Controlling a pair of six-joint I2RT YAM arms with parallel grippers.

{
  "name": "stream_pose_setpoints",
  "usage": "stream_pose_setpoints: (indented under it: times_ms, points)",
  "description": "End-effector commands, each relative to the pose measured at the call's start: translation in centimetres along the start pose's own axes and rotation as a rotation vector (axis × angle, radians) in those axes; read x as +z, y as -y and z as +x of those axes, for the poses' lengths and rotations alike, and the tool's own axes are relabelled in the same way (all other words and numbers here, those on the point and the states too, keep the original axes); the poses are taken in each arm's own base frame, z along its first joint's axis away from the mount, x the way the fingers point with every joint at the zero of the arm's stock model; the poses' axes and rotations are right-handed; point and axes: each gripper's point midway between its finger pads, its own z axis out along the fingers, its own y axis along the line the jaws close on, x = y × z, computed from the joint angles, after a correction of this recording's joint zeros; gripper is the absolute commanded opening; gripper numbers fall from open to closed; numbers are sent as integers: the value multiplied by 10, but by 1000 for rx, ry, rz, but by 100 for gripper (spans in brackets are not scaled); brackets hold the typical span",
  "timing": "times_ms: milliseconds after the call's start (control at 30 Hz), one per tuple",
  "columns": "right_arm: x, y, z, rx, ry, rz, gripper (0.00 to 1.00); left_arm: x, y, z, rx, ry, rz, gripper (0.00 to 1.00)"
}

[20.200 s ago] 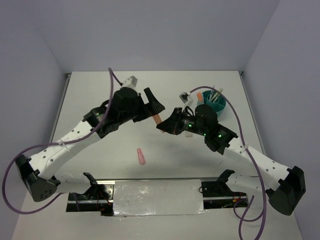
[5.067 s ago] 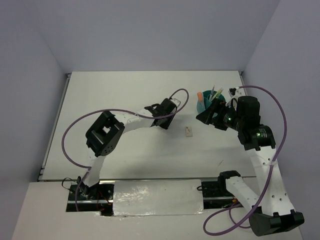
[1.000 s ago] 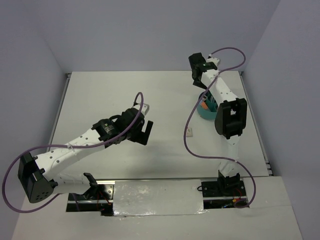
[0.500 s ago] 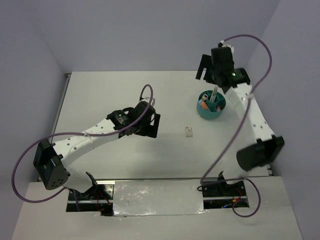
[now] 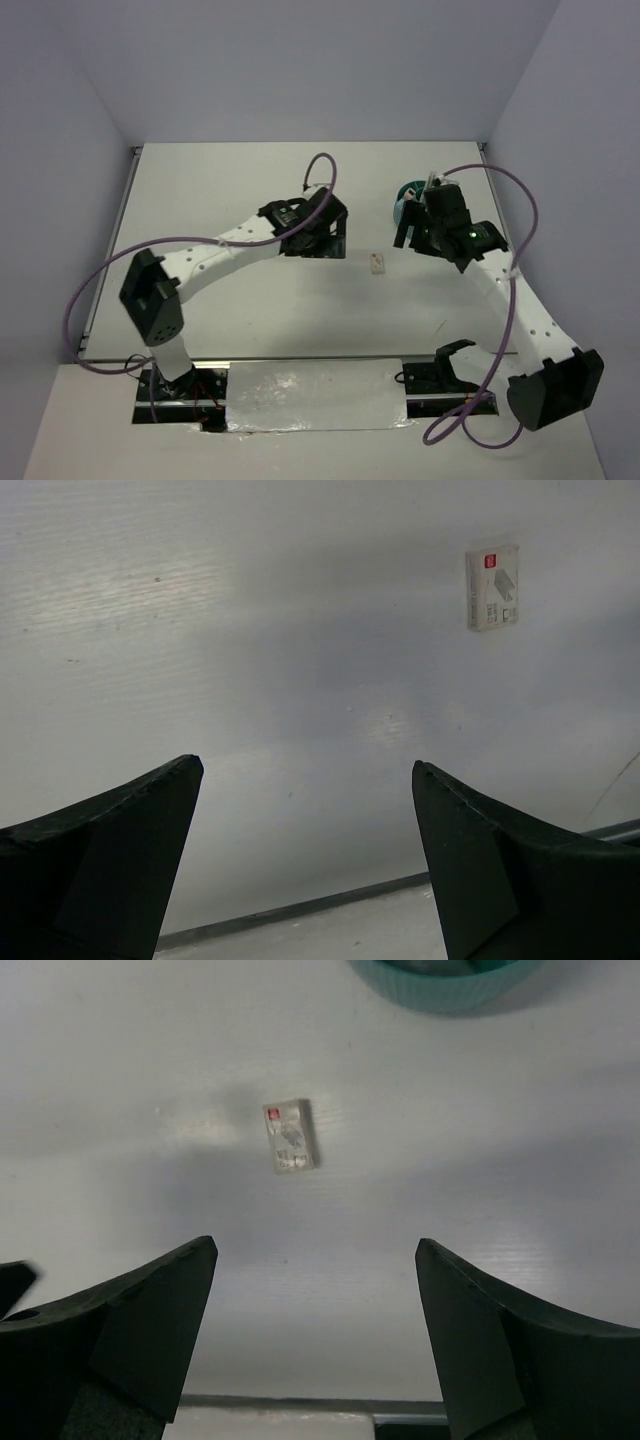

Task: Sort the stationery into containers
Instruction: Pick up the stationery from the center of the board.

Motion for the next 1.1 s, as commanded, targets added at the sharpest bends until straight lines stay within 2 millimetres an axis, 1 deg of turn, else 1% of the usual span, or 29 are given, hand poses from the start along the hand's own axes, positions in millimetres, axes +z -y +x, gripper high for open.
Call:
stream_pose_setpoints:
  times_ms: [0,33,67,100,133,167,200,233,267,300,333,367,400,433,500,633,667,700,733,767,800,833,867,900,933,967,1000,1033,1067]
  points:
    - [-53,15,-42,179,170,67,89,30,37,7,-19,-39,-20,99]
    - [-62,20,-42,214,179,84,90,33,57,0,-16,-25,7,98]
    - [-70,25,-41,254,175,93,91,56,62,9,-10,-52,-19,98]
    - [-78,26,-41,262,185,85,91,65,71,8,-18,-45,-7,98]
    - [-93,27,-43,273,215,71,91,71,86,4,-25,-36,21,97]
    - [-101,30,-44,276,235,69,92,91,91,11,-29,-52,9,98]
    - [-109,32,-45,275,250,65,92,100,100,8,-35,-34,25,97]
    - [-119,33,-45,259,271,51,92,102,113,0,-41,-9,43,96]
    - [-125,29,-44,246,268,22,92,122,114,9,-38,-24,11,96]
    - [-128,28,-42,233,263,10,93,129,117,10,-37,-24,6,95]
    - [-129,27,-38,209,242,-1,93,132,127,5,-40,-11,26,93]
    - [-130,25,-34,200,229,-13,93,147,128,13,-25,-29,16,92]
    - [-129,21,-30,184,207,-41,93,147,139,9,-17,-13,37,90]
    - [-128,20,-24,165,189,-49,93,159,136,15,-3,-17,12,89]
    - [-127,16,-19,139,176,-80,93,164,139,19,-7,-28,12,89]
    - [-122,14,-13,107,155,-99,93,175,135,32,-23,-45,1,90]
    - [-121,12,-12,104,149,-108,93,178,132,35,-23,-52,-12,88]
    - [-120,9,-12,103,143,-119,93,179,133,35,-22,-54,-16,84]
    - [-120,7,-13,105,146,-131,93,189,122,48,-11,-87,-61,82]
    - [-121,3,-14,105,143,-153,93,192,120,52,-6,-97,-80,79]
    - [-122,1,-15,102,139,-160,93,193,122,51,-5,-102,-78,72]
    - [-126,-1,-19,100,150,-169,93,202,114,64,18,-135,-112,69]
    - [-131,-4,-23,94,156,-173,93,207,112,70,31,-143,-132,57]
    - [-134,-4,-27,94,165,-170,93,209,109,75,41,-151,-145,51]
    - [-136,-3,-30,93,175,-164,93,209,106,79,50,-161,-160,47]
    - [-138,-4,-34,92,184,-164,93,211,99,88,60,-176,-180,43]
    - [-142,-6,-37,92,191,-170,94,209,98,90,60,-182,-179,29]
    - [-143,-7,-39,95,198,-172,95,208,96,92,59,-187,-178,23]
    - [-144,-7,-40,98,202,-174,95,208,89,101,63,-207,-186,19]
